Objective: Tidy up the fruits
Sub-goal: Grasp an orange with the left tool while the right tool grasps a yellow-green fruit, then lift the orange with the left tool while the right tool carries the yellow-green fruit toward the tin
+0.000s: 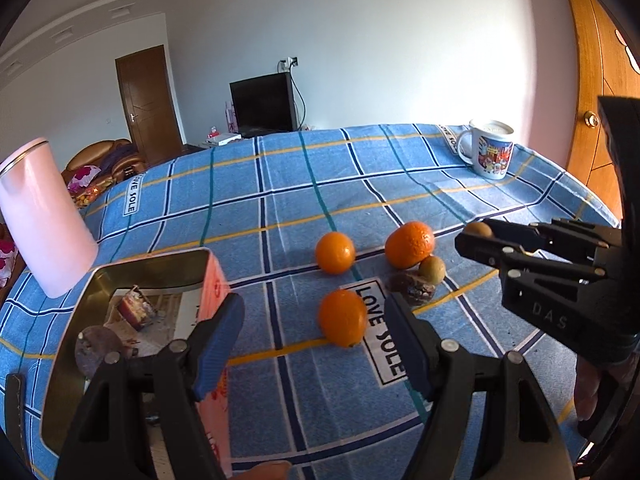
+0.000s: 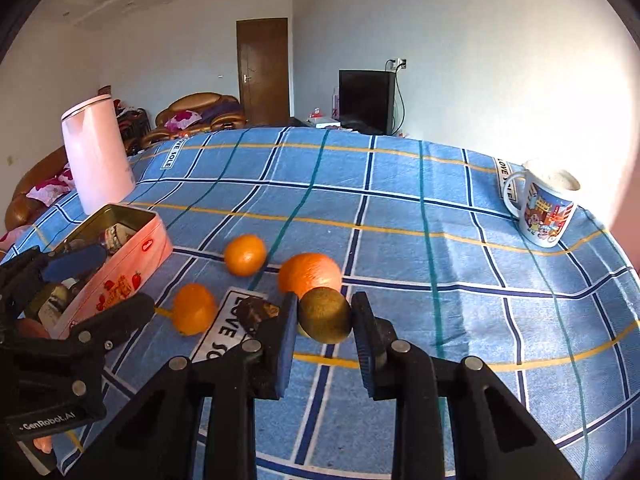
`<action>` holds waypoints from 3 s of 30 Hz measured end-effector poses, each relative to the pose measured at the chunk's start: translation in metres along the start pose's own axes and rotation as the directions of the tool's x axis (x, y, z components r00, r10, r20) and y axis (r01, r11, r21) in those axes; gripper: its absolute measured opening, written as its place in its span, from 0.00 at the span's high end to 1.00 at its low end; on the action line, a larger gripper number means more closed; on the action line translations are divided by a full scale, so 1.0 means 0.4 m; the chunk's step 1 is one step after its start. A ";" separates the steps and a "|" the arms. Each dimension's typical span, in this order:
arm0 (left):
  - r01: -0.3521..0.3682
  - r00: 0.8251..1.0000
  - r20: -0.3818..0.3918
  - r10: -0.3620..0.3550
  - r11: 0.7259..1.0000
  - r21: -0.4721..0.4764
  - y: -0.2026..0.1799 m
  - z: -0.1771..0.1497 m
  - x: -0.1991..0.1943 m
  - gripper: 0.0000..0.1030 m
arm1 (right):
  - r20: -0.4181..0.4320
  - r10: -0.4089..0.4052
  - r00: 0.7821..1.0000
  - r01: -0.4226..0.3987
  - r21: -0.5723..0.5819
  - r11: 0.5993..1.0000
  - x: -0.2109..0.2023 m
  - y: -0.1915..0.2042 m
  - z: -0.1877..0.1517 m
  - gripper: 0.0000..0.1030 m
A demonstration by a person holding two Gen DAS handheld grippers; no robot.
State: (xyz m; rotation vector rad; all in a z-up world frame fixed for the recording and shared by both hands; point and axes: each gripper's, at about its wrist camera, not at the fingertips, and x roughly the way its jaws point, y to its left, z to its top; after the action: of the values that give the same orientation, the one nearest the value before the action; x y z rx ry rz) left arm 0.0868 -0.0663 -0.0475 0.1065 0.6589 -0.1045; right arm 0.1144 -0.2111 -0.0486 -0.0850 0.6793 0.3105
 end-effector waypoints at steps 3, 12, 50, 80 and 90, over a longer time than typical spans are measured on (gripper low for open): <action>0.011 0.999 -0.040 -0.011 1.000 0.004 -0.016 0.005 0.035 0.28 | 0.008 -0.001 1.000 0.001 0.020 1.000 0.006 -0.017 0.000 0.72; 0.040 0.987 -0.156 -0.041 0.999 -0.008 -0.031 0.010 0.121 0.43 | 0.020 0.030 0.999 -0.030 0.036 0.999 0.013 -0.024 -0.009 0.72; -0.026 0.998 0.048 0.027 0.999 -0.036 -0.024 0.019 0.042 0.66 | 0.180 0.088 0.980 -0.094 0.024 0.995 -0.059 -0.032 -0.020 0.72; -0.046 0.975 0.212 0.061 0.996 -0.071 -0.005 -0.007 -0.053 0.66 | 0.322 0.067 0.945 -0.064 -0.018 0.998 -0.128 -0.010 -0.039 0.72; -0.062 0.969 0.232 0.091 0.990 -0.129 0.083 -0.026 -0.121 0.66 | 0.319 0.151 0.936 -0.139 -0.060 0.989 -0.147 0.067 0.001 0.72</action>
State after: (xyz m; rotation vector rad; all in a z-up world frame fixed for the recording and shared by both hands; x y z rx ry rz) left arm 0.0468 -0.0290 -0.0238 0.0020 0.4202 -0.0020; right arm 0.0632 -0.2007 -0.0107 -0.0178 0.3534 0.4675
